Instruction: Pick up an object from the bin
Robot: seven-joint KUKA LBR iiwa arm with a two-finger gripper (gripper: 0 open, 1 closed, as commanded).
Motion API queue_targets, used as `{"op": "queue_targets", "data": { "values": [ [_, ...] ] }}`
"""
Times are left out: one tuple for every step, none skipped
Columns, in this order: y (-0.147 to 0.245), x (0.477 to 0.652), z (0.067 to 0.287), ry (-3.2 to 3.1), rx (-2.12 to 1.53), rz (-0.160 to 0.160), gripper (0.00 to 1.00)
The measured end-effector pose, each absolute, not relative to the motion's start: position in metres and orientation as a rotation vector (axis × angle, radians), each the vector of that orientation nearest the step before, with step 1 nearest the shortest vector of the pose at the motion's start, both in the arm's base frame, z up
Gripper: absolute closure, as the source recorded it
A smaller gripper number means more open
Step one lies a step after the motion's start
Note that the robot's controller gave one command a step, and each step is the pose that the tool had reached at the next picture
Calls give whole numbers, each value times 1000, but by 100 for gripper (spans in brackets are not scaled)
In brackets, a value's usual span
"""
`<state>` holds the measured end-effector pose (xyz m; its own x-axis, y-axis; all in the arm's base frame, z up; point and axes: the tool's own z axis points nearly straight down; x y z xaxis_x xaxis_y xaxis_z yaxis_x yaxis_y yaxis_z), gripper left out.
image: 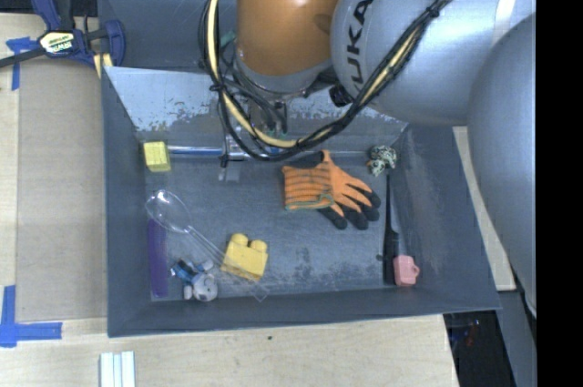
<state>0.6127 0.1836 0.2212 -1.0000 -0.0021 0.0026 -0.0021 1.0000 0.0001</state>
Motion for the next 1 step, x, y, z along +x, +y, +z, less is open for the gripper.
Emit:
{"op": "queue_targets", "data": {
  "values": [
    [183, 614, 224, -3145, -1, -1, 0]
  ]
}}
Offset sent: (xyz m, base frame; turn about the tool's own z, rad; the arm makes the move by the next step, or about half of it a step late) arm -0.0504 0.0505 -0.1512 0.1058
